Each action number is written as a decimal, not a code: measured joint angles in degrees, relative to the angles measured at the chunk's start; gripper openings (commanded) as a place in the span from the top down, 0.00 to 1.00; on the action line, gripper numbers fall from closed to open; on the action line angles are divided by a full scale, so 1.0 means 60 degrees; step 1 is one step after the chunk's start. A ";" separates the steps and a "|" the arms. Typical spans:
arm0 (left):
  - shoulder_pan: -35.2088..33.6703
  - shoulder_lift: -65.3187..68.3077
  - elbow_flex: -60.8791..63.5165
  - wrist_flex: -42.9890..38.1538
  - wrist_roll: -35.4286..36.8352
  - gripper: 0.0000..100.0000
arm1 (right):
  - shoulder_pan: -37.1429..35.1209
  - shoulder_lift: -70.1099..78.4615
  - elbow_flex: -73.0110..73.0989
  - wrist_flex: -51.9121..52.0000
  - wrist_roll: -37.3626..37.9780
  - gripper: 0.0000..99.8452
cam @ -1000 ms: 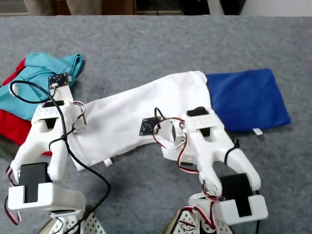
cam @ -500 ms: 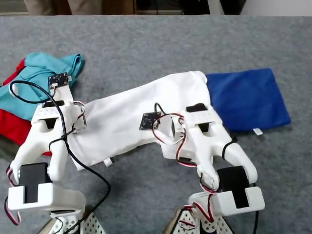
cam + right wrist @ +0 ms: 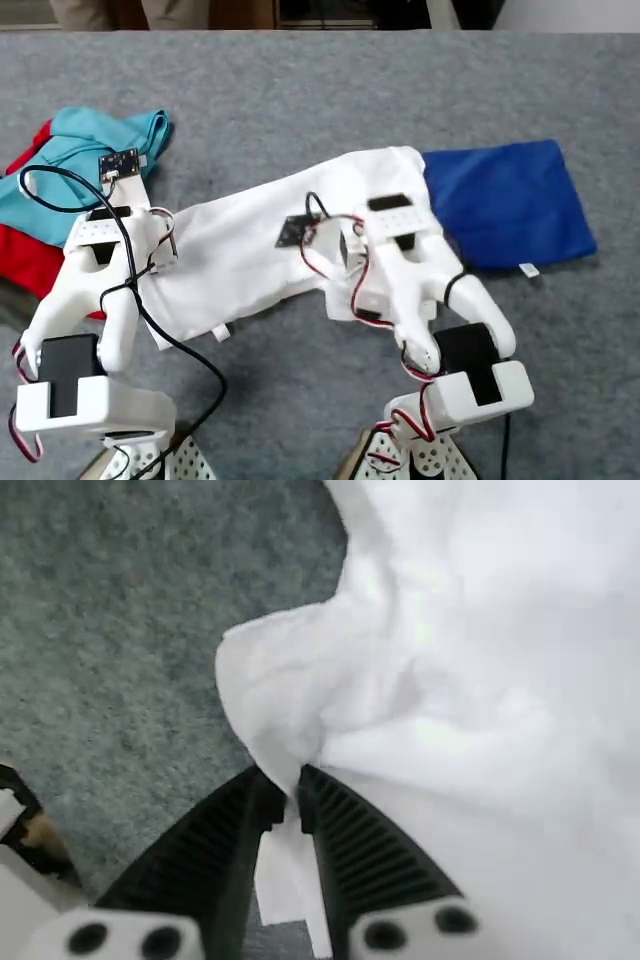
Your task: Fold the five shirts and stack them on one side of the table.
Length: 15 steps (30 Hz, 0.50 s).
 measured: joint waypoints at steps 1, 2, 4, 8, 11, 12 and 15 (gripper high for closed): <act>0.0000 0.0000 0.0000 0.0000 0.0000 0.98 | -0.0029 0.0000 -0.0366 0.0264 0.0000 1.00; 0.0000 0.0000 0.0000 0.0000 0.0000 0.98 | -0.0044 0.0015 -0.0762 0.0513 0.0000 1.00; 0.0000 0.0000 0.0000 0.0000 0.0000 0.98 | -0.0044 0.0220 -0.1597 0.0967 0.0000 1.00; 0.0000 0.0000 0.0000 0.0000 0.0000 0.98 | -0.0044 0.1114 -0.3502 0.2081 0.0029 1.00; 0.0000 0.0000 0.0000 0.0000 0.0000 0.98 | -0.0044 0.2007 -0.5099 0.2828 0.0249 1.00; 0.0000 0.0000 0.0000 0.0000 0.0000 0.98 | -0.0044 0.2286 -0.5670 0.3062 0.0308 1.00; 0.0000 0.0000 0.0000 0.0000 0.0000 0.98 | -0.0044 0.3179 -0.7487 0.3692 0.0615 1.00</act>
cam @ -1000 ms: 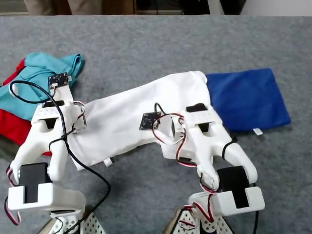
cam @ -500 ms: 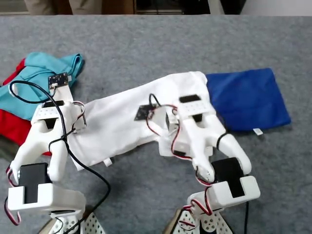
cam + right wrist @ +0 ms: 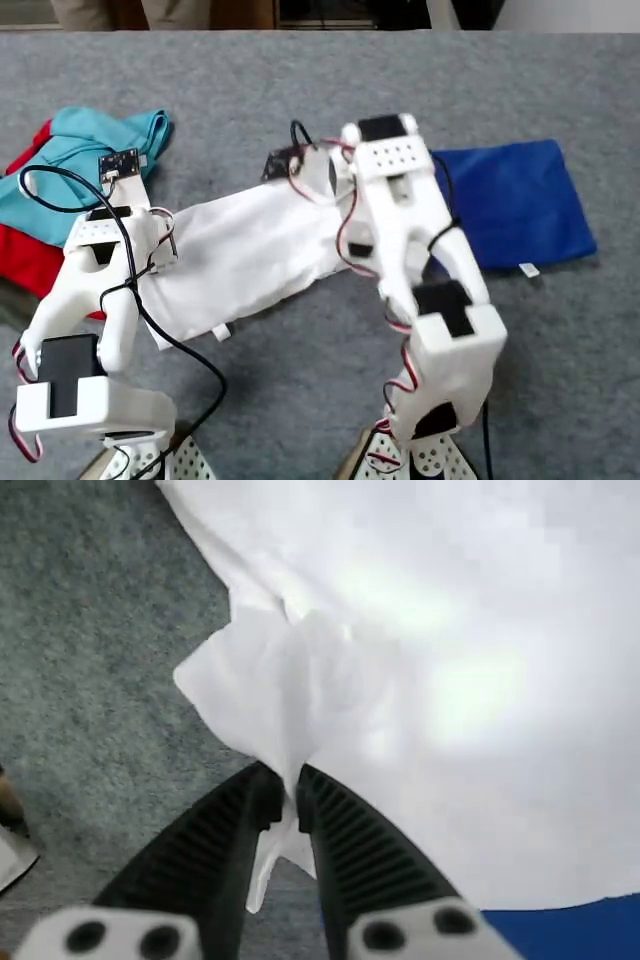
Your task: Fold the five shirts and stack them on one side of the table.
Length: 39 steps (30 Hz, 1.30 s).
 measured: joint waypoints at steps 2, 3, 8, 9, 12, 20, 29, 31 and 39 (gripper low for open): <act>0.0000 0.0000 0.0000 0.0000 0.0000 0.98 | 0.0015 0.0645 -0.1158 0.0293 0.0176 1.00; 0.0000 0.0000 0.0000 0.0000 0.0000 0.98 | 0.0015 0.0982 -0.1700 0.0396 0.0278 1.00; 0.0000 0.0000 0.0000 0.0000 0.0000 0.98 | 0.0015 0.2579 -0.4000 0.0674 0.1201 1.00; 0.0000 0.0000 0.0000 0.0000 0.0000 0.98 | 0.0015 0.2813 -0.4396 0.0674 0.1363 1.00; 0.0000 0.0000 0.0000 0.0000 0.0000 0.98 | 0.0015 0.3473 -0.5275 0.0674 0.1788 0.99; 0.0000 0.0000 0.0000 0.0000 0.0000 0.98 | 0.0015 0.4396 -0.6418 0.0674 0.2491 0.74; 0.0000 0.0000 0.0000 0.0000 0.0000 0.98 | 0.0220 0.4440 -0.7868 0.0601 0.2491 0.84; 0.0000 0.0000 0.0000 0.0000 0.0000 0.98 | 0.0220 0.4440 -0.7941 0.0777 0.2344 0.97; 0.0000 0.0000 0.0000 0.0000 0.0000 0.98 | 0.0220 0.2916 -0.5714 0.0806 0.1245 1.00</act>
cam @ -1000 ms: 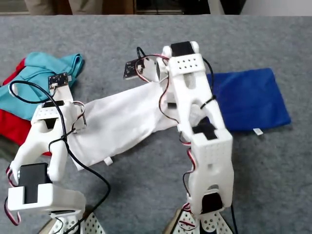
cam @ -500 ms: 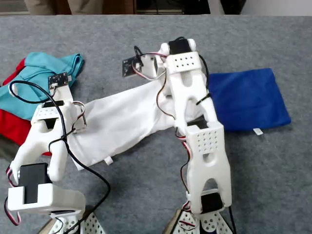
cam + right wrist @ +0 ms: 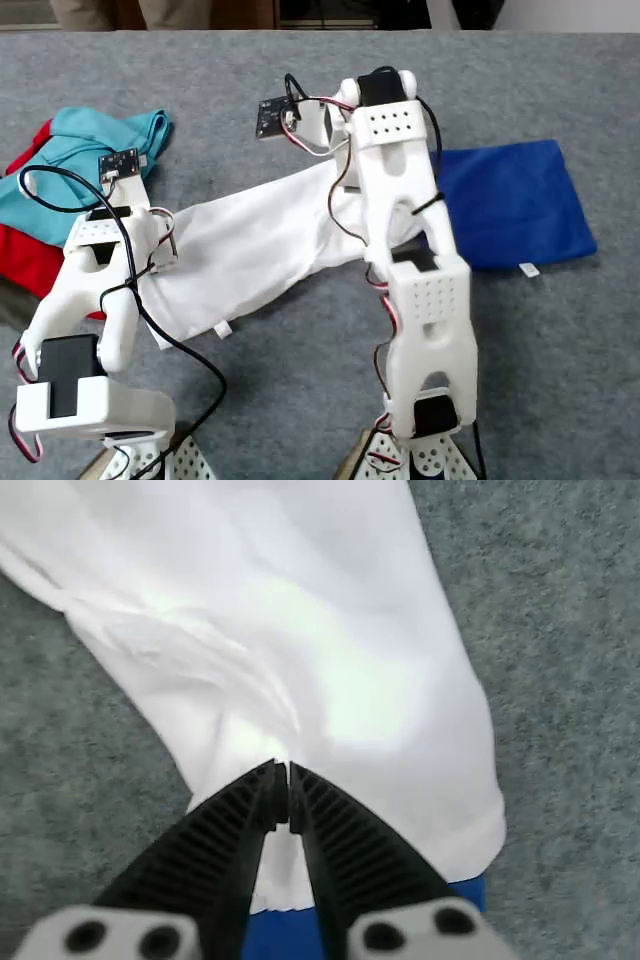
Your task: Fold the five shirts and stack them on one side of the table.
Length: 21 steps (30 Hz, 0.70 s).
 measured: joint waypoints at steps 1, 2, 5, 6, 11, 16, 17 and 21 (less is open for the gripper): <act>0.0000 0.0000 0.0000 0.0000 0.0000 0.98 | 0.0000 -0.0440 0.0586 0.0000 -0.0029 1.00; 0.0000 0.0000 0.0000 0.0000 0.0000 0.98 | 0.0000 -0.0894 0.1231 0.0000 -0.0029 1.00; 0.0000 0.0000 0.0000 0.0000 0.0000 0.98 | 0.0000 -0.2095 0.3238 -0.0073 -0.0044 1.00; 0.0000 0.0000 0.0000 0.0000 0.0000 0.98 | -0.0015 -0.2330 0.3868 -0.0234 -0.0044 1.00; 0.0000 0.0000 0.0000 0.0000 0.0000 0.98 | 0.0425 -0.2535 0.6110 -0.2168 -0.0044 1.00; 0.0000 0.0000 0.0000 0.0000 0.0000 0.98 | 0.0821 -0.1817 0.6037 -0.3678 -0.0044 1.00; 0.0000 0.0000 0.0000 0.0000 0.0000 0.98 | 0.0938 -0.1597 0.5861 -0.3927 -0.0044 1.00; 0.0000 0.0000 0.0000 0.0000 0.0000 0.98 | 0.1040 -0.0879 0.4557 -0.4381 -0.0044 0.99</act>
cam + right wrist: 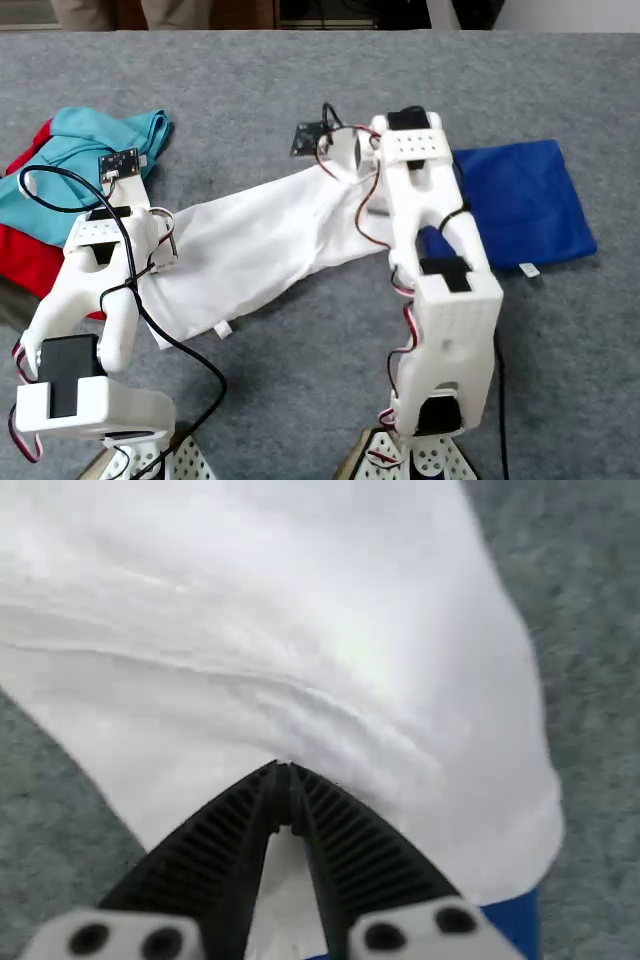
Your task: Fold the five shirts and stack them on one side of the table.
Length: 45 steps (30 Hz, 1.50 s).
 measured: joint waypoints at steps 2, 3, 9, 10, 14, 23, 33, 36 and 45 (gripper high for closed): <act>0.0000 0.0000 0.0000 0.0000 0.0000 0.98 | 0.0000 0.0352 -0.0806 -0.0059 0.0000 0.99; 0.0000 0.0000 0.0000 0.0000 0.0000 0.98 | -0.0015 0.0557 -0.1216 -0.0059 0.0000 0.99; 0.0000 0.0000 0.0000 -0.0015 0.0000 0.98 | 0.0044 0.1685 -0.2989 0.0073 0.0117 0.99; 0.0000 0.0000 0.0000 -0.0015 0.0000 0.98 | 0.0044 0.1729 -0.3194 0.0278 0.0117 0.99; 0.0000 0.0000 0.0000 -0.0015 0.0000 0.98 | 0.0044 0.1700 -0.4440 0.2037 0.0117 0.99; 0.0000 0.0000 0.0000 -0.0015 0.0278 0.98 | 0.0366 0.0747 -0.6608 0.4410 -0.0894 0.99; -0.0044 -0.0733 -0.0674 0.2154 0.0425 0.98 | 0.0703 -0.1861 -0.4117 0.4396 -0.3399 0.99; -0.0264 -0.1700 -0.1055 0.3385 0.0425 0.98 | 0.0733 -0.2037 -0.2842 0.3648 -0.4278 0.99; -0.1553 -0.3766 -0.1026 0.4938 0.0440 0.91 | 0.0982 -0.2037 0.1011 -0.1714 -0.7223 0.99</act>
